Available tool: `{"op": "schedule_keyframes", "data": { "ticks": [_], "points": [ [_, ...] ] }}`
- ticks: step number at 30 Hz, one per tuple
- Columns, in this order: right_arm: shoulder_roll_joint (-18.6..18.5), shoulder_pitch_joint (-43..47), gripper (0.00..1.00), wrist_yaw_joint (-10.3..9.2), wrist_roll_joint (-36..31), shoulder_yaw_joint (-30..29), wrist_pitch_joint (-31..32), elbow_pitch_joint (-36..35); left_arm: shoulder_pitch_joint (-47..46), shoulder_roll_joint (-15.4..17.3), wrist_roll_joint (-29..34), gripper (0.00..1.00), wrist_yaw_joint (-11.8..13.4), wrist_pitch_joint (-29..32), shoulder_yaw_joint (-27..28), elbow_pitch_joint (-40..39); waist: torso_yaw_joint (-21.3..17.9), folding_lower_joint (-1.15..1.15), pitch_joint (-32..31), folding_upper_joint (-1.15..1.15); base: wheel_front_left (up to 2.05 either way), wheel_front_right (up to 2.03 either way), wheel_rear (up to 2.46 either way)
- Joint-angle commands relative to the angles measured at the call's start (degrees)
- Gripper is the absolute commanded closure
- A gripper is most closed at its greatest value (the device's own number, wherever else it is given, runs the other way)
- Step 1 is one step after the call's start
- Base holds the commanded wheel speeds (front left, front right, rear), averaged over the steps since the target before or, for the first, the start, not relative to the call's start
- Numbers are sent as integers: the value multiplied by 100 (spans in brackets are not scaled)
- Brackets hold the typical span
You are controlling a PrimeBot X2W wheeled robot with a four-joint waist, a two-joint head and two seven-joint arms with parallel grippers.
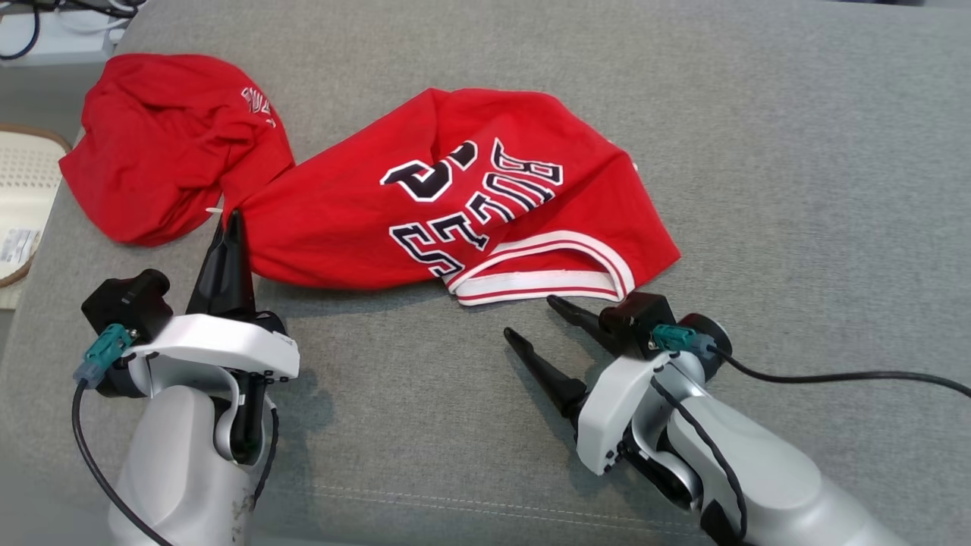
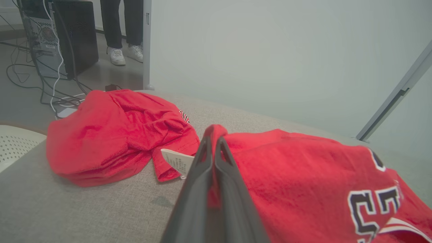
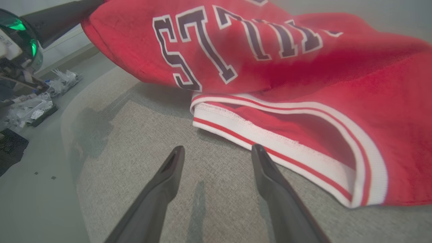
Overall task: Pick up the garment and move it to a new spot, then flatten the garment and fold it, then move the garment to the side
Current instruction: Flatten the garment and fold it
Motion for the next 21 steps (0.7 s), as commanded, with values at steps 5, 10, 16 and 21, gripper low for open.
{"op": "schedule_keyframes", "data": {
  "ticks": [5, 10, 16, 21],
  "points": [
    [132, -437, 0, 7, -63, 326, 0, 261, -150, 126, -159, 100, -79, -34, -157, -255, 253, 0, 227, 0, 0, 0, 0],
    [194, -751, 0, 7, -323, 327, -101, 765, -169, 125, -348, 100, -94, -34, -436, -367, 397, 0, 352, 0, 0, 0, 0],
    [317, -975, 0, 7, -555, 403, -33, 1273, -151, 124, -476, 100, -98, -34, -699, -460, 526, 0, 438, 0, 0, 0, 0],
    [367, -1188, 53, 7, -715, 417, 155, 1735, -176, 124, -580, 0, -108, -34, -867, -444, 600, 0, 499, 0, 0, 0, 0]
  ]
}}
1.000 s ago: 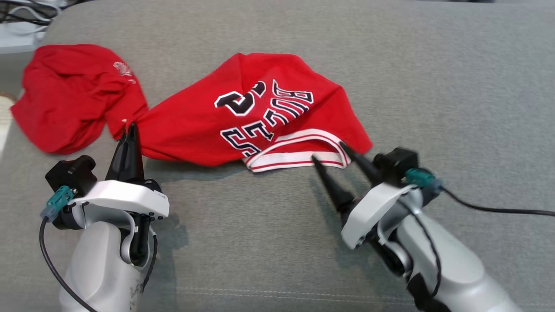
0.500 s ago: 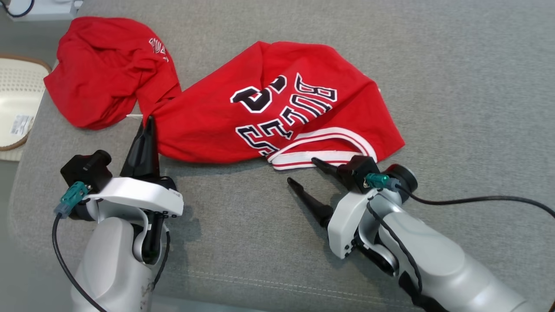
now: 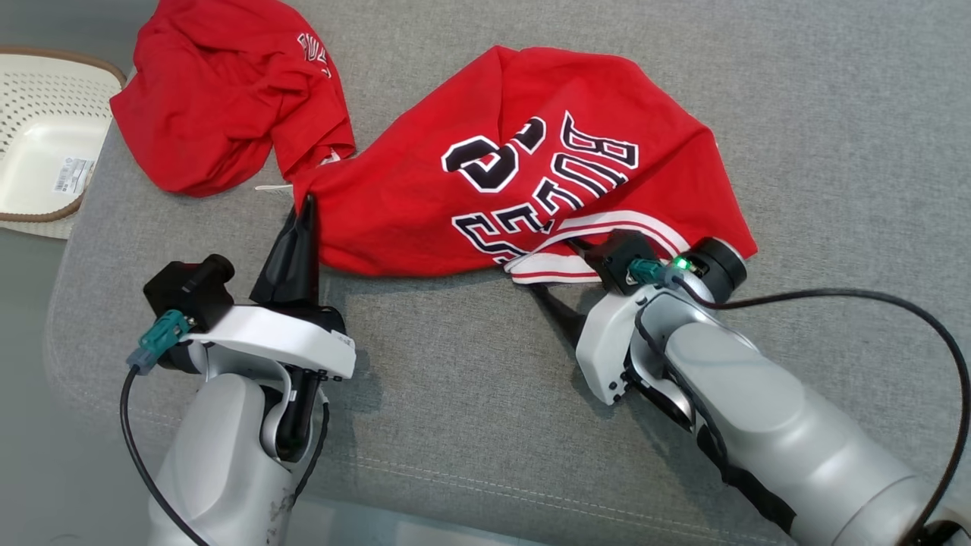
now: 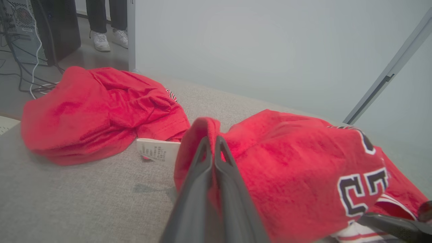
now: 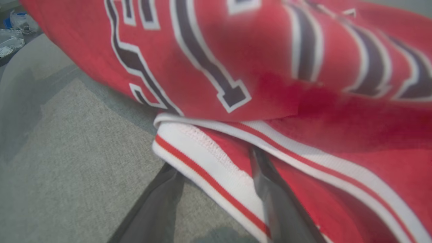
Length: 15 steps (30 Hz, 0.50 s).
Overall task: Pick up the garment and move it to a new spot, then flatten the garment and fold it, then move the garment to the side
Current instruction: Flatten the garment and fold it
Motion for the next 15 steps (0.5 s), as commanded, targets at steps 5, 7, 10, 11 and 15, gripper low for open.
{"op": "schedule_keyframes", "data": {
  "ticks": [5, 7, 10, 11, 15],
  "points": [
    [107, 29, 100, 0, -25, -88, 162, 321, -113, 151, -48, 0, -39, -34, 83, -101, -62, 0, -35, 0, 0, 0, 0],
    [91, -13, 100, 0, -18, -173, 72, 339, -104, 151, -35, 0, -40, -34, 112, -111, -99, 0, -54, 0, 0, 0, 0],
    [-86, -122, 100, 0, 102, -520, -240, 292, -64, 151, 19, 0, -41, -34, 163, -172, -228, 0, -102, 0, 0, 0, 0],
    [-180, -160, 100, 0, 141, -610, -320, 221, -49, 151, 43, 0, -42, -34, 181, -198, -273, 0, -116, 0, 0, 0, 0],
    [-672, -234, 100, 0, 442, -922, -510, -336, 26, 151, 109, 0, -46, -34, 180, -267, -454, 0, -198, 0, 0, 0, 0]
  ]
}}
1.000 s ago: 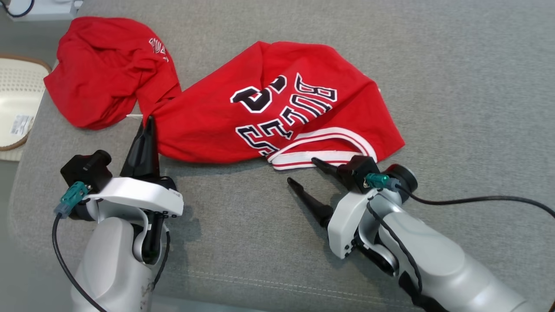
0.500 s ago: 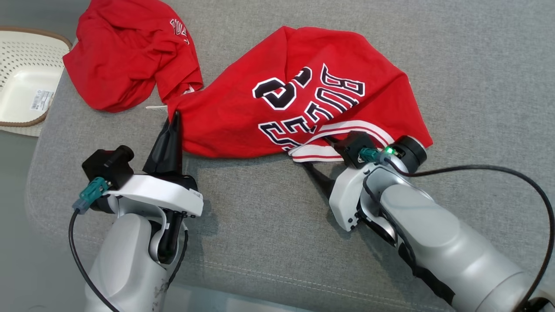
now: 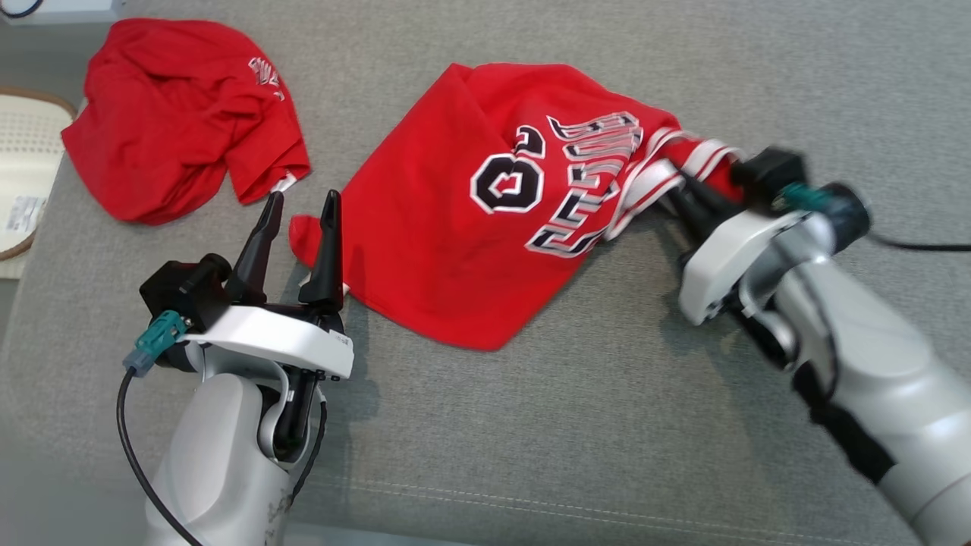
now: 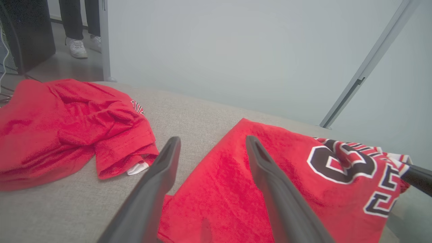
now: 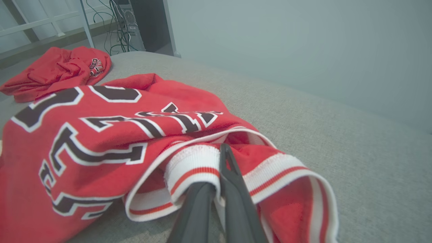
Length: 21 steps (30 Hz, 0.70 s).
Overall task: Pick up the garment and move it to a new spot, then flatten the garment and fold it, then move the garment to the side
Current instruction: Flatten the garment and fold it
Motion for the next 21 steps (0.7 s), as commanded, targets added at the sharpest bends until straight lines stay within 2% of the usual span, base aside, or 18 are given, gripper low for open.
{"op": "schedule_keyframes", "data": {
  "ticks": [1, 6, 10, 11, 12, 13, 21],
  "points": [
    [-65, -57, 100, -6, 139, -89, -99, -296, 25, 147, 76, 0, -32, -33, 158, -161, -104, 0, -65, 0, 0, 0, 0],
    [-837, -37, 100, -6, 367, -243, 229, -834, 94, 147, 116, 0, -37, -33, 25, -167, -255, 0, -125, 0, 0, 0, 0],
    [-1421, 31, 100, -6, 438, -278, 648, -953, 105, 147, 149, 0, -40, -33, -154, -153, -278, 0, -135, 0, 0, 0, 0],
    [-1498, 64, 84, -6, 489, -316, 734, -947, 107, 147, 159, 0, -41, -33, -203, -143, -276, 0, -137, 0, 0, 0, 0],
    [-1546, 98, 34, -6, 554, -383, 797, -928, 108, 147, 172, 0, -42, -33, -248, -134, -273, 0, -137, 0, 0, 0, 0],
    [-1587, 125, 0, -6, 552, -386, 850, -933, 113, 147, 174, 0, -43, -33, -296, -122, -269, 0, -142, 0, 0, 0, 0],
    [-1578, 669, 0, -6, 596, -968, 528, -951, 281, 147, 327, 0, -47, -33, -1090, 115, -379, 0, -336, 0, 0, 0, 0]
  ]
}}
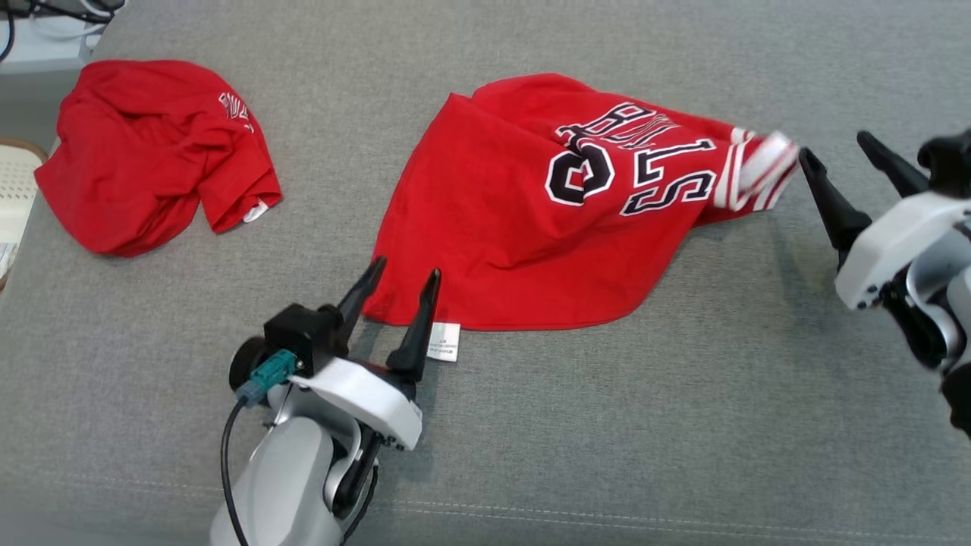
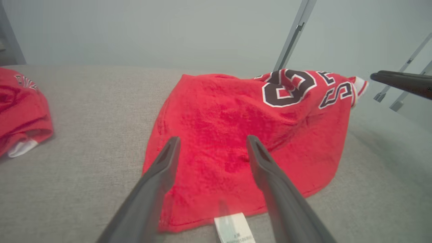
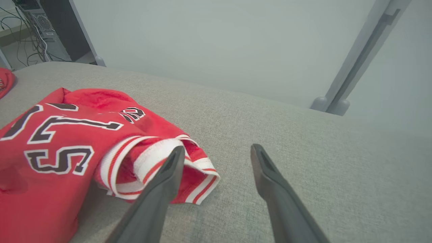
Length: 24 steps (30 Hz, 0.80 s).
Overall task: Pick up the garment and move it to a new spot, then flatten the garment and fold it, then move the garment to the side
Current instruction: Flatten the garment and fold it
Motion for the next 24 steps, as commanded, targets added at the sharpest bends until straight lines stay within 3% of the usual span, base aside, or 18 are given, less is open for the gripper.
{"op": "schedule_keyframes", "data": {
  "ticks": [1, 21, 22, 23, 24],
  "points": [
    [-15, 312, 0, -2, -31, -70, -126, -119, 20, 118, 57, 0, -40, -33, 141, 14, -83, 0, -61, 0, 0, 0, 0],
    [584, 1126, 0, -2, -773, -959, -309, -1164, 77, 121, 66, 2, 59, -33, 784, 1210, -436, 0, -54, 0, 0, 0, 0],
    [616, 1139, 0, -2, -803, -982, -296, -1239, 43, 120, 42, 25, 54, -33, 799, 1276, -461, 0, -38, 0, 0, 0, 0],
    [648, 1163, 0, -2, -830, -996, -270, -1305, 5, 120, 26, 67, 48, -33, 810, 1343, -480, 0, -27, 0, 0, 0, 0],
    [687, 1190, 0, -2, -843, -1004, -250, -1380, -36, 120, 6, 100, 41, -33, 824, 1400, -503, 0, -14, 0, 0, 0, 0]
  ]
}}
